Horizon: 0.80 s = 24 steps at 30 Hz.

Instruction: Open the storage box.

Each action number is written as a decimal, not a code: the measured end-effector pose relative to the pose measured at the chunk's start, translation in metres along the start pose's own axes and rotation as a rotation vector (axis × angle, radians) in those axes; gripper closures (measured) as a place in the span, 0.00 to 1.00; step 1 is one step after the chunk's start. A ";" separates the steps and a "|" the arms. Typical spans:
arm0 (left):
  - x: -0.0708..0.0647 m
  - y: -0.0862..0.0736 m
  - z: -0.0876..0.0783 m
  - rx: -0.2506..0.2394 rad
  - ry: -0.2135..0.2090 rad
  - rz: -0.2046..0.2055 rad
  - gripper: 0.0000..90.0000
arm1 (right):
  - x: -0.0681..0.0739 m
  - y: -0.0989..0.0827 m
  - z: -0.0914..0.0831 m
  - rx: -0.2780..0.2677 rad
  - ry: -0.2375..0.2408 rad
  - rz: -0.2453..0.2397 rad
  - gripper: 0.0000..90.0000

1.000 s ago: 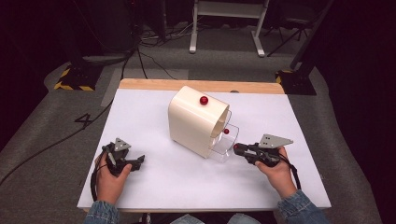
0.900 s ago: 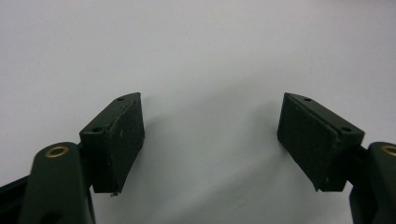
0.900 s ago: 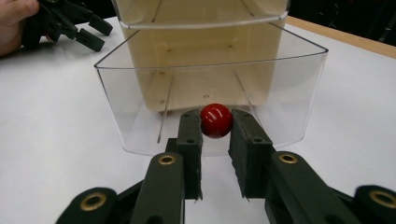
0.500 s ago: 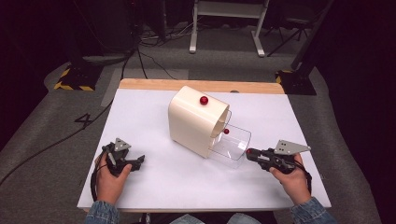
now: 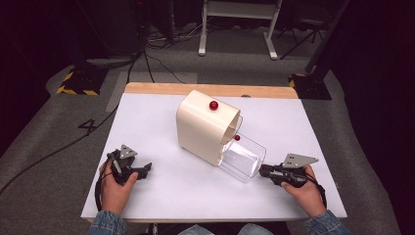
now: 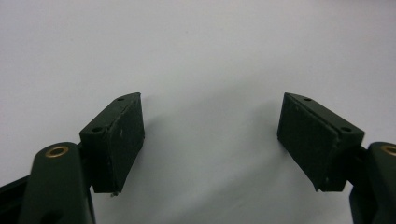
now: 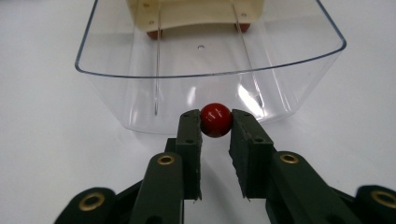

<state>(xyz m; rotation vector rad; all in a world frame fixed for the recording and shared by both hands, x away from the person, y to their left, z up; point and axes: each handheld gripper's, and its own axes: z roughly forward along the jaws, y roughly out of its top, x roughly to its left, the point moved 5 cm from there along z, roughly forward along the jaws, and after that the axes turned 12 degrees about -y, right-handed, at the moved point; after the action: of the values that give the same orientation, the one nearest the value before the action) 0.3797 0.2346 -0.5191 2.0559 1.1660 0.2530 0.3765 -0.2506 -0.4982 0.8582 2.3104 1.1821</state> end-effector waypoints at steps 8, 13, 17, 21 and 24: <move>0.000 0.000 0.000 0.003 -0.001 -0.001 0.26 | -0.002 -0.004 0.000 0.030 -0.011 0.002 0.67; 0.000 0.000 0.000 0.003 -0.001 0.000 0.26 | -0.004 0.000 -0.009 0.017 -0.019 0.011 0.59; 0.000 0.000 0.000 0.005 -0.002 0.000 0.26 | -0.008 0.006 -0.018 -0.006 -0.038 0.036 0.55; 0.000 0.000 0.000 0.004 -0.002 0.000 0.26 | -0.010 0.015 -0.024 -0.029 -0.049 0.052 0.53; 0.000 0.000 0.000 0.002 0.001 0.001 0.26 | -0.011 0.027 -0.030 -0.059 -0.056 0.057 0.52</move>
<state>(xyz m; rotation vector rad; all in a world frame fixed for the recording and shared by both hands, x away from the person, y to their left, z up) 0.3796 0.2347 -0.5191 2.0581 1.1664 0.2531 0.3760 -0.2629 -0.4582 0.9300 2.2091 1.2274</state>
